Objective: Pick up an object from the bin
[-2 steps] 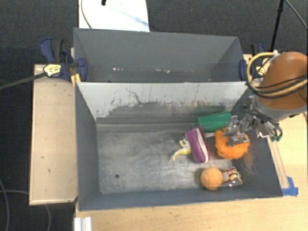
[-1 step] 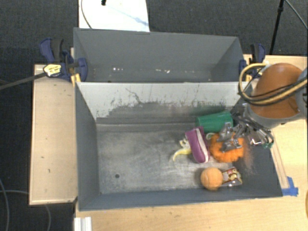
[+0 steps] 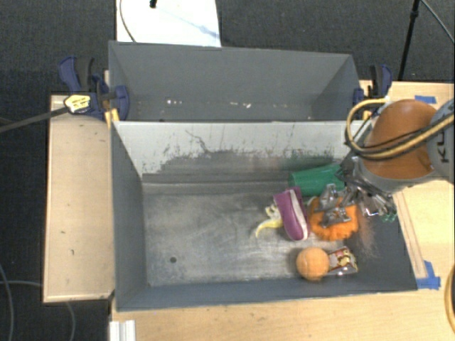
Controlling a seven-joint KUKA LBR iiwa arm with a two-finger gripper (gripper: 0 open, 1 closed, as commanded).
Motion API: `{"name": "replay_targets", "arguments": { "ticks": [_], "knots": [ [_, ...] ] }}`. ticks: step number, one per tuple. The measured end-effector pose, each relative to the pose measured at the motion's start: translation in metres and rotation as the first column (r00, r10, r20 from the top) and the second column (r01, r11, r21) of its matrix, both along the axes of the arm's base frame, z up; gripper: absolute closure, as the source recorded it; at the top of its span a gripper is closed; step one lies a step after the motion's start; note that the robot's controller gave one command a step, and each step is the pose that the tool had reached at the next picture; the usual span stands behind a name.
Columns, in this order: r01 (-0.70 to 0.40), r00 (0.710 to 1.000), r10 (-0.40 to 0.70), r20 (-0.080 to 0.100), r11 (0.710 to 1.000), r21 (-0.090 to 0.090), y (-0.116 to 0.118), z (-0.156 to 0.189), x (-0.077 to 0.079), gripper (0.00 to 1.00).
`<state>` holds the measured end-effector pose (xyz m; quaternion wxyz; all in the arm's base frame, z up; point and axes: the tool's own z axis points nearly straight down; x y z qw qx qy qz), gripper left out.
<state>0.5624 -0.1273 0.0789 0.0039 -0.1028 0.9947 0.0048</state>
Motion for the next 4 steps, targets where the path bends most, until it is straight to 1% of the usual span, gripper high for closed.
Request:
{"name": "replay_targets", "arguments": {
  "ticks": [1,2,3,4],
  "knots": [
    [0.073,0.997,-0.073,-0.006,0.997,-0.002,-0.007,0.036,-0.030,1.00],
    [0.102,0.995,-0.102,0.000,0.995,-0.008,-0.011,0.056,-0.069,1.00],
    [0.106,0.994,-0.106,-0.007,0.994,-0.008,-0.011,0.055,-0.062,1.00],
    [0.102,0.995,-0.102,-0.004,0.995,-0.010,-0.012,0.171,-0.083,1.00]
  ]
}}
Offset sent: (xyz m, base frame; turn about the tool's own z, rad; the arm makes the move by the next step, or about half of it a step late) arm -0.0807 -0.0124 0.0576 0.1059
